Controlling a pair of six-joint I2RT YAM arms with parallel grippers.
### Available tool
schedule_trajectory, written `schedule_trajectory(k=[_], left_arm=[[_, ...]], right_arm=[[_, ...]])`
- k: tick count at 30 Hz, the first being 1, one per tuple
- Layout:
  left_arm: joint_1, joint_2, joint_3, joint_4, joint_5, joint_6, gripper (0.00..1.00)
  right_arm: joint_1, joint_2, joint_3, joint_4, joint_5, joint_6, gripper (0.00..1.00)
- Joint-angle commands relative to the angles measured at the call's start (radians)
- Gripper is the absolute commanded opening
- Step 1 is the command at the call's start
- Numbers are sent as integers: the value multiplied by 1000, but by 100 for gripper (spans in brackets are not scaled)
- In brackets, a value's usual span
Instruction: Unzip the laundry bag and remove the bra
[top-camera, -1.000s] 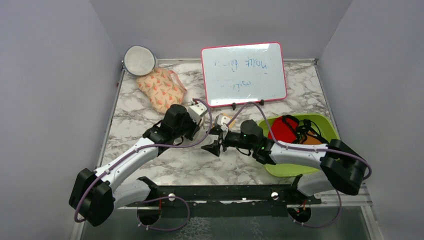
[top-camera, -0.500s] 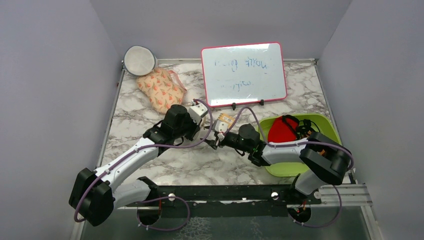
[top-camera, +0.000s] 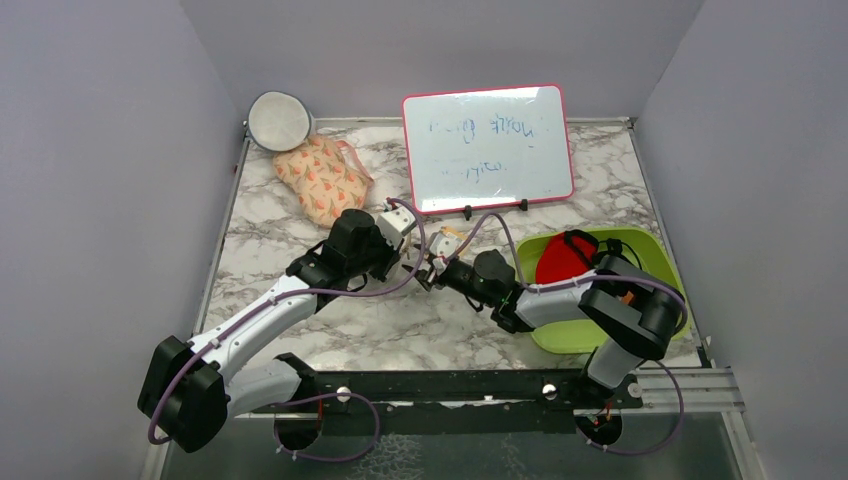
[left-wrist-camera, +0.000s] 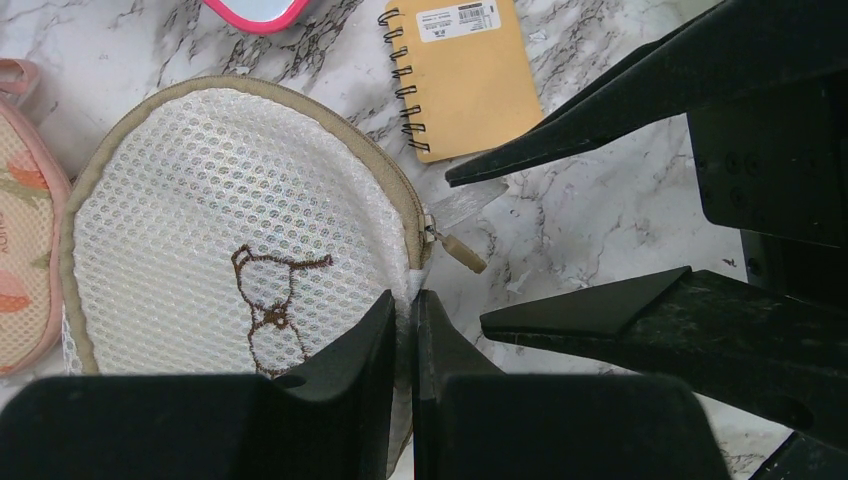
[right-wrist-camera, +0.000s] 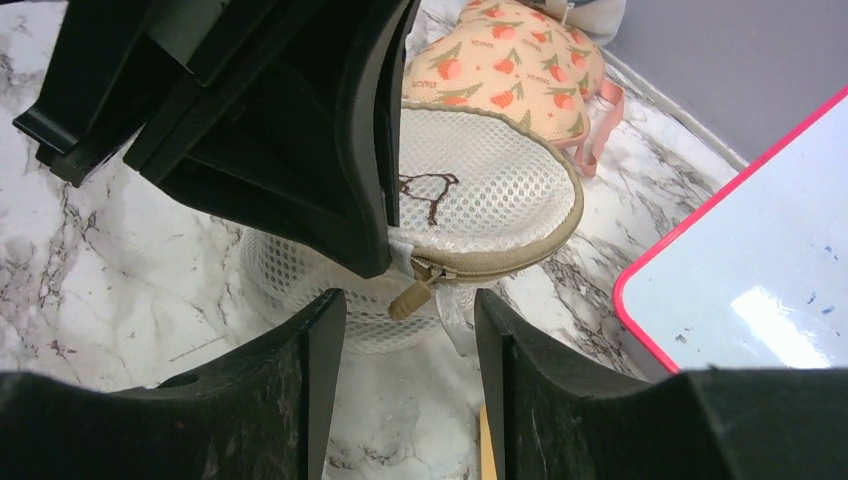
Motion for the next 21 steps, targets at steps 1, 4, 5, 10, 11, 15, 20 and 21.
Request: schedule_trajectory(k=[1, 4, 5, 10, 11, 15, 20, 21], left_arm=[[-7, -9, 7, 10, 3, 10, 0], [-8, -10, 7, 10, 3, 12, 0], [-8, -10, 7, 11, 3, 12, 0], [-9, -9, 7, 11, 4, 13, 0], [-8, -9, 7, 11, 4, 14, 0], [-9, -4, 8, 10, 9, 14, 0], [-10, -4, 7, 10, 9, 14, 0], [-10, -6, 6, 11, 9, 14, 0]], right_arm=[[7, 32, 21, 76, 59, 38, 50], [7, 46, 28, 79, 64, 52, 49], [7, 49, 30, 83, 69, 56, 49], [7, 54, 30, 89, 111, 65, 44], [7, 55, 31, 89, 111, 65, 43], [6, 57, 34, 96, 98, 80, 41], [7, 70, 45, 96, 125, 83, 35], [7, 72, 47, 92, 138, 82, 34]])
